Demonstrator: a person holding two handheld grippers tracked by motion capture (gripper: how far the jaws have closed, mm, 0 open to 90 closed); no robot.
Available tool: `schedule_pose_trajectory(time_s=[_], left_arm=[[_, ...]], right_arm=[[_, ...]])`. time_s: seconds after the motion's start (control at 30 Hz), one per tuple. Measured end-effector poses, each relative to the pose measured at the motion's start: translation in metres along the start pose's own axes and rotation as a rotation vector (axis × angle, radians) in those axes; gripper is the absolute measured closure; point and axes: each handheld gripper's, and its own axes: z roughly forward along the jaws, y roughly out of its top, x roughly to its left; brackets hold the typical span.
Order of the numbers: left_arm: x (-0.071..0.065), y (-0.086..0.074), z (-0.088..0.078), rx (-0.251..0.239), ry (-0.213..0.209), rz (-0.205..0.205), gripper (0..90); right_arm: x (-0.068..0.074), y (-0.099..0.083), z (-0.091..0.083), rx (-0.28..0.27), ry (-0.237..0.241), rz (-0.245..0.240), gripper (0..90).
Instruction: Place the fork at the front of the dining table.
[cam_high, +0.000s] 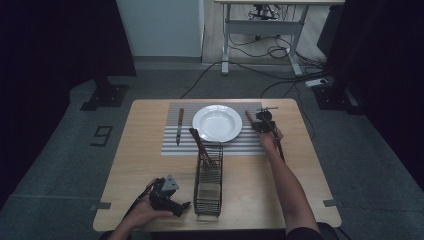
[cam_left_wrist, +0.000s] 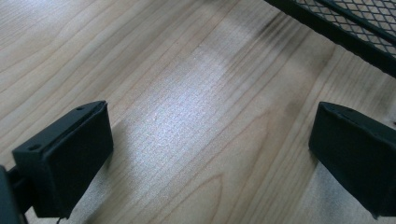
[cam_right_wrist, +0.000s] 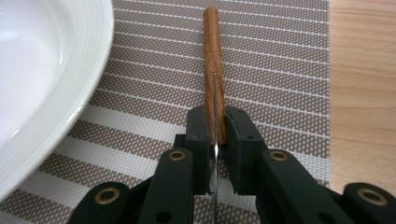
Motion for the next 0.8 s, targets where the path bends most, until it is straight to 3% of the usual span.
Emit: schedule_pose_trajectory(time_s=[0.23, 0.4, 0.5, 0.8], left_arm=[[0.000, 0.000, 0.000, 0.000, -0.001, 0.001, 0.0], [0.000, 0.000, 0.000, 0.000, -0.002, 0.001, 0.0], [0.000, 0.000, 0.000, 0.000, -0.002, 0.001, 0.0], [0.000, 0.000, 0.000, 0.000, -0.002, 0.001, 0.0]], right_arm=[[-0.011, -0.001, 0.001, -0.028, 0.023, 0.075, 80.4], [-0.013, -0.002, 0.003, -0.043, 0.039, 0.074, 80.2], [-0.014, -0.002, 0.004, -0.058, 0.042, 0.076, 72.5], [-0.020, 0.000, -0.002, -0.062, 0.023, 0.077, 72.1]])
